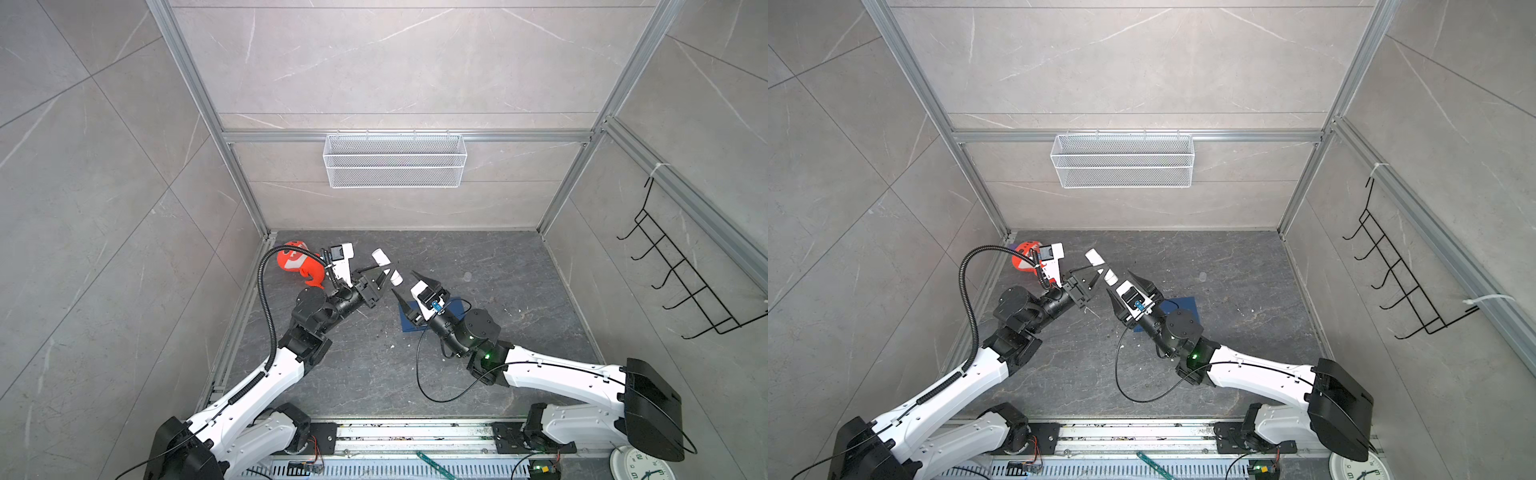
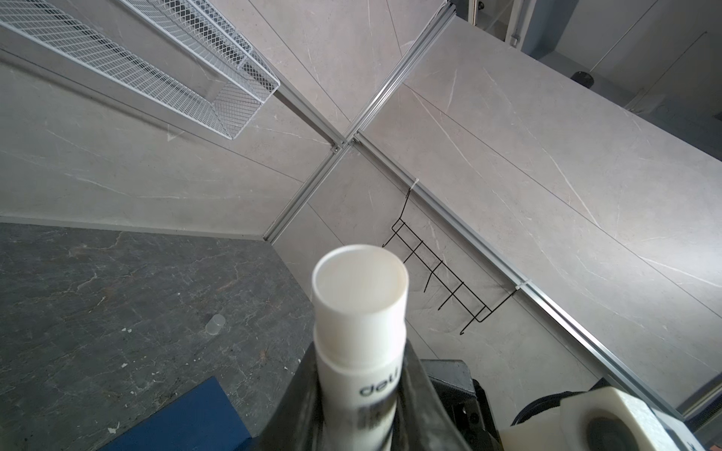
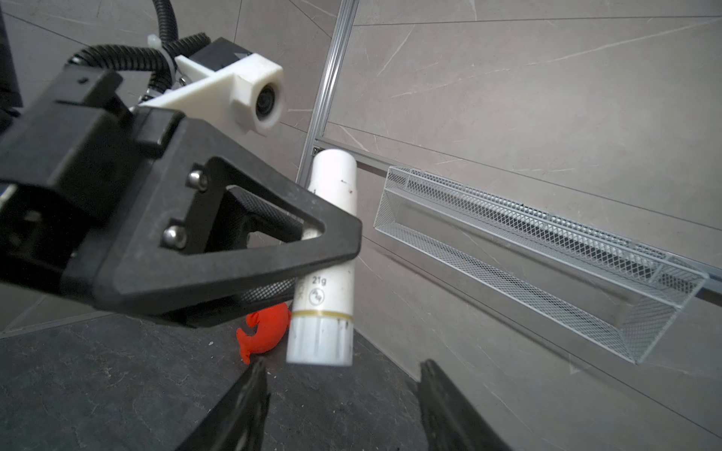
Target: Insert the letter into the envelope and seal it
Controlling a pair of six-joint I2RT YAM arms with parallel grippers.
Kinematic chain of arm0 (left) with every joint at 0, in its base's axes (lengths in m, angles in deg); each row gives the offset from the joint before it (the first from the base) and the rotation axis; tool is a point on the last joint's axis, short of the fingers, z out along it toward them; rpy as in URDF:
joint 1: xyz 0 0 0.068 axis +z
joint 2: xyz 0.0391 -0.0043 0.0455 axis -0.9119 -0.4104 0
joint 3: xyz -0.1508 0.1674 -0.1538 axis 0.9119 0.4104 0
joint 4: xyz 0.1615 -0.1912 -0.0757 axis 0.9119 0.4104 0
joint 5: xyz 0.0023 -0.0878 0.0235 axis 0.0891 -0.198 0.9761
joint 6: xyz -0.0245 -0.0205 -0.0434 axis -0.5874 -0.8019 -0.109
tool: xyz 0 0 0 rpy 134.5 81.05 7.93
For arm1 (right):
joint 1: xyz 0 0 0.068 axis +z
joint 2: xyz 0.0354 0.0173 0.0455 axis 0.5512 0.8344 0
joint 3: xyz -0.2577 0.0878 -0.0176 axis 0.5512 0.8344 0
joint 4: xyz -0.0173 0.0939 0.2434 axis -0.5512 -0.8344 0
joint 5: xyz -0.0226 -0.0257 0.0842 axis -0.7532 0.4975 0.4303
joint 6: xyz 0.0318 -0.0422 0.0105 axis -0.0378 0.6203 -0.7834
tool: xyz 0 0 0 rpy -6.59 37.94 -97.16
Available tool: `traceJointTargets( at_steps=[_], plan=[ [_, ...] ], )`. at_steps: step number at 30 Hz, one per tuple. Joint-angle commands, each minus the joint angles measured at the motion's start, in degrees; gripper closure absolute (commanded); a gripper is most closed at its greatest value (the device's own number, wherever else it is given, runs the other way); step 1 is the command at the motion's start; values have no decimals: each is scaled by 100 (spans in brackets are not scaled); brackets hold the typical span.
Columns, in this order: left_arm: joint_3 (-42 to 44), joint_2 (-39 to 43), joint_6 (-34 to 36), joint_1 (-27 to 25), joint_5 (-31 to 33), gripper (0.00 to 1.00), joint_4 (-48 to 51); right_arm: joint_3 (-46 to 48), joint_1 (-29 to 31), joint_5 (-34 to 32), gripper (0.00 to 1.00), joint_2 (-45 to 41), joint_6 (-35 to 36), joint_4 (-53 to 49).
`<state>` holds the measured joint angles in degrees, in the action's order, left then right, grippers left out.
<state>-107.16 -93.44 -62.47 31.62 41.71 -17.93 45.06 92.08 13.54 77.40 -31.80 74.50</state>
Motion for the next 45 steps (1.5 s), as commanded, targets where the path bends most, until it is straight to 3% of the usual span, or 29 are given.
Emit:
traceJointTargets(
  at_steps=[1,10,22,34,38,41,45],
  plan=[
    [-207,26,98,-27,-113,100,-184,-25,37,104,40,95,162,174],
    [-225,7,70,-30,-104,100,-185,-322,105,-122,58,532,209,511],
    [-207,30,75,-30,-88,100,-170,-314,130,-263,62,555,103,789],
    [-172,19,114,-28,-83,100,-95,-379,151,-204,90,531,17,669],
    [-146,28,232,-30,-102,100,-31,-423,31,294,99,333,-808,398],
    [-137,73,414,-30,-136,100,80,-522,-632,1723,100,118,-2456,-127],
    [-110,120,622,-30,-232,100,64,-720,-1433,3525,100,268,-4610,-33]
  ],
)
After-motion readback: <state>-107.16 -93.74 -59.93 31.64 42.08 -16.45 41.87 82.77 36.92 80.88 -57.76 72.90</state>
